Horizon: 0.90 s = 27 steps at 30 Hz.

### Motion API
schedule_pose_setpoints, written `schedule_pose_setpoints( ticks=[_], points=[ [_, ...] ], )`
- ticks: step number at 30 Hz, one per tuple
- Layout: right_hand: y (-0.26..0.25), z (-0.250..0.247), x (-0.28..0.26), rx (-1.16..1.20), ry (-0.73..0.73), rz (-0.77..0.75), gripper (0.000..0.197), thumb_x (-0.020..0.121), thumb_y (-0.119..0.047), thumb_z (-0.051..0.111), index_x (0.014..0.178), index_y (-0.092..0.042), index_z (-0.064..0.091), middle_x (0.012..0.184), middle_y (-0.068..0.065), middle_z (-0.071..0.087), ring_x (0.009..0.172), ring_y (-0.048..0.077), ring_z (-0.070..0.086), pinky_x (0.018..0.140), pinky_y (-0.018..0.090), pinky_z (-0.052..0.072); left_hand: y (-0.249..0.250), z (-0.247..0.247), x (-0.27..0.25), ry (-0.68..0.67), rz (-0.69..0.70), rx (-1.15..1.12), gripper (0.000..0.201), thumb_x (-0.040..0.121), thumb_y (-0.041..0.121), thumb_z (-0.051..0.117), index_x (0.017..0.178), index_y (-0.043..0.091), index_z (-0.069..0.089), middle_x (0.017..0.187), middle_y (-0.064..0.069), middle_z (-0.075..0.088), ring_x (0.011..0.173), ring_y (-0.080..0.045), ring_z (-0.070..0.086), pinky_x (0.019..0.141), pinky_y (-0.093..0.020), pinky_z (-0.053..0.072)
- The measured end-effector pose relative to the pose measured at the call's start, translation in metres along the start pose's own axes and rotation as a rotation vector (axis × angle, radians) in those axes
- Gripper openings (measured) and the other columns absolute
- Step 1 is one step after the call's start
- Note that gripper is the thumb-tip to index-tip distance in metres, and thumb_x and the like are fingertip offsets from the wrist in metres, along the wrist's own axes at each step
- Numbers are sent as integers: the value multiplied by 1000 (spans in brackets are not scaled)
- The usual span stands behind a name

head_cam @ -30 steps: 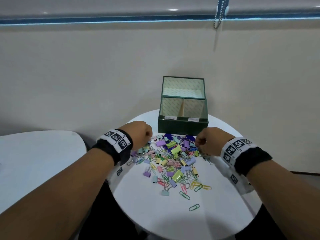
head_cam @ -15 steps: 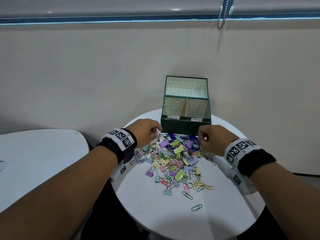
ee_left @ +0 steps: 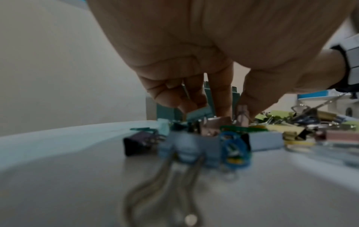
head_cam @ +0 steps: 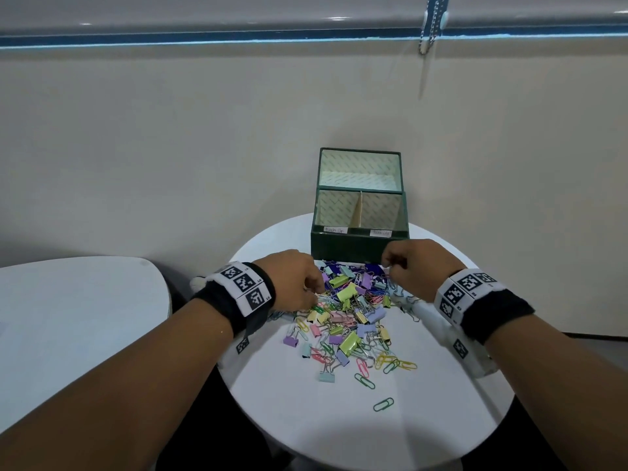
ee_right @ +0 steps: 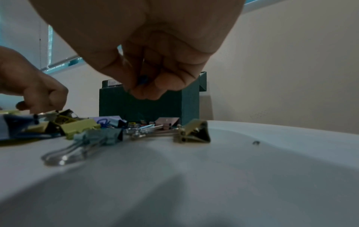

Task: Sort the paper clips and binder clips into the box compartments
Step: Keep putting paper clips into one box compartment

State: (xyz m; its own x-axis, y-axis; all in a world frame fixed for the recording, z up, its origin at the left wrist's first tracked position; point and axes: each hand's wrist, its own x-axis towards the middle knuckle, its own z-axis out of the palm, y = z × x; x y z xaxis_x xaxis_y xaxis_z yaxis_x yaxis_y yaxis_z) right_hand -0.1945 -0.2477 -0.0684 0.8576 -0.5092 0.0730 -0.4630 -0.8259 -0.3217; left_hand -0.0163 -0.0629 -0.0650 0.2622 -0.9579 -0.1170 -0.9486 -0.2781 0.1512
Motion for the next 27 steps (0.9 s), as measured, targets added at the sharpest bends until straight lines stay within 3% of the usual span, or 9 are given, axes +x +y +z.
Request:
schedule_pose_setpoints(
  ticks=[3,8,10,13,18,21,23,27],
  points=[
    [-1,0,0,43,11,-2,9,92,-14,52,86,-20,56,75,-3,63,67,17,53,58,23,36,1,1,2,-3,25,20,27,88,37,68,113,30,73,105,10,63,98,-10,55,83,-26,48],
    [-1,1,0,84,20,-2,20,87,-9,55,73,-21,47,77,3,66,71,24,58,61,28,46,0,2,3,30,2,-64,24,87,44,71,100,25,70,95,10,61,89,-12,58,79,-29,50],
    [0,3,-2,88,18,-20,22,83,-4,54,72,-22,46,72,1,63,66,21,53,58,26,42,-2,2,3,81,-13,-116,20,87,43,71,96,25,66,96,10,60,89,-11,56,81,-29,49],
    [-1,2,-3,111,-15,-54,22,84,-1,50,77,-22,51,73,-2,61,64,16,48,60,25,39,-2,2,1,126,-16,-154,13,88,39,71,89,28,64,98,11,60,92,-11,57,83,-30,49],
    [-6,2,-2,74,-159,-94,19,90,-13,53,72,-17,54,74,-3,56,71,16,52,67,30,45,-3,1,0,171,-65,-182,20,92,44,63,84,27,60,81,9,66,75,-11,60,69,-28,50],
    [-6,6,-1,-57,-247,-135,8,89,-30,64,87,-25,71,89,-15,56,88,11,57,80,29,50,-3,-1,0,156,-85,-154,19,96,41,58,87,25,62,78,6,65,72,-13,59,68,-31,50],
    [-7,7,0,-108,-278,-149,10,88,-32,67,94,-28,74,96,-14,58,93,10,57,85,29,50,-2,-2,0,152,-91,-137,20,98,39,55,89,23,63,78,5,64,70,-12,57,66,-29,47],
    [-9,9,2,-125,-256,-153,10,86,-21,65,79,-26,69,92,-10,64,87,12,62,79,30,55,-4,-3,2,157,-90,-130,21,100,40,52,86,25,61,75,8,61,67,-7,54,62,-26,42]
  ],
)
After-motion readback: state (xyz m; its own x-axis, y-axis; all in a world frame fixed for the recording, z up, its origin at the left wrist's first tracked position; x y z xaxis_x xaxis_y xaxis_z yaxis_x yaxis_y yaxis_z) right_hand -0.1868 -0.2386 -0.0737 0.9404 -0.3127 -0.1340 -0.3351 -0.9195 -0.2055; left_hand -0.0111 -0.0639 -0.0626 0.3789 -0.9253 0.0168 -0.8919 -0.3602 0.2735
